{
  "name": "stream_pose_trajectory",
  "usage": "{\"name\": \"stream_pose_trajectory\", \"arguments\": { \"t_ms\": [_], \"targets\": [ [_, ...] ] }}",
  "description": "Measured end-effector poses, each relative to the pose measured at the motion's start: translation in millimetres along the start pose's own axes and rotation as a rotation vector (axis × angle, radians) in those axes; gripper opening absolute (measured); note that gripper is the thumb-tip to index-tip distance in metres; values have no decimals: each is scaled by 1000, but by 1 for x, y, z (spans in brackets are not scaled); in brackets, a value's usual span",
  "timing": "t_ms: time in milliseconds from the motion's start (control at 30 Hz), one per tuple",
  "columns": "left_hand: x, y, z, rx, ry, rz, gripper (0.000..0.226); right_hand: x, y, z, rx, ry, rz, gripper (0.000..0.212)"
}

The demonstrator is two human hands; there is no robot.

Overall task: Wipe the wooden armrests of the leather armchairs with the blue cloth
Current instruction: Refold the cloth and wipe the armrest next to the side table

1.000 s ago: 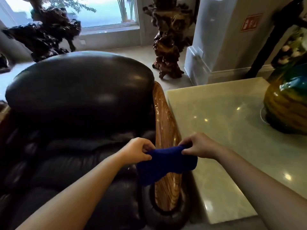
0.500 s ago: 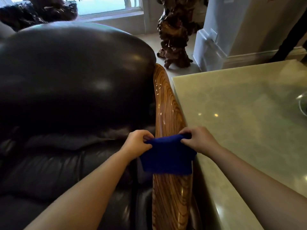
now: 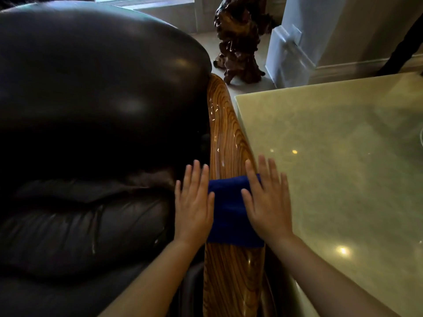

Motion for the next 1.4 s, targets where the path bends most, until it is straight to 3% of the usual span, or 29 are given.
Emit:
{"name": "stream_pose_trajectory", "arguments": {
  "t_ms": [167, 400, 967, 1167, 1300, 1400],
  "targets": [
    [-5, 58, -3, 129, -66, 61, 53, -11, 47, -6, 77, 118, 9, 57],
    [2, 71, -22, 103, -118, -3, 55, -23, 66, -20, 44, 248, 65, 58],
    [22, 90, -215, 122, -66, 38, 54, -55, 95, -200, 90, 288, -82, 61],
    [29, 87, -284, 97, -69, -71, 57, -73, 115, -268, 140, 347, -100, 60],
    [34, 66, -264, 102, 51, -34, 57, -69, 91, -256, 125, 138, -215, 62],
    [38, 74, -242, 278, 158, -68, 58, -73, 97, -237, 368, 15, -242, 64]
  ]
}}
Point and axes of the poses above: each hand's wrist, its own z-axis away from the middle knuckle, its own y-axis out of the palm, x = y × z, the point moved 9 cm from there along -z, towards the middle knuckle, and after that the axes turned 9 degrees about -z, right-handed, at the moved point
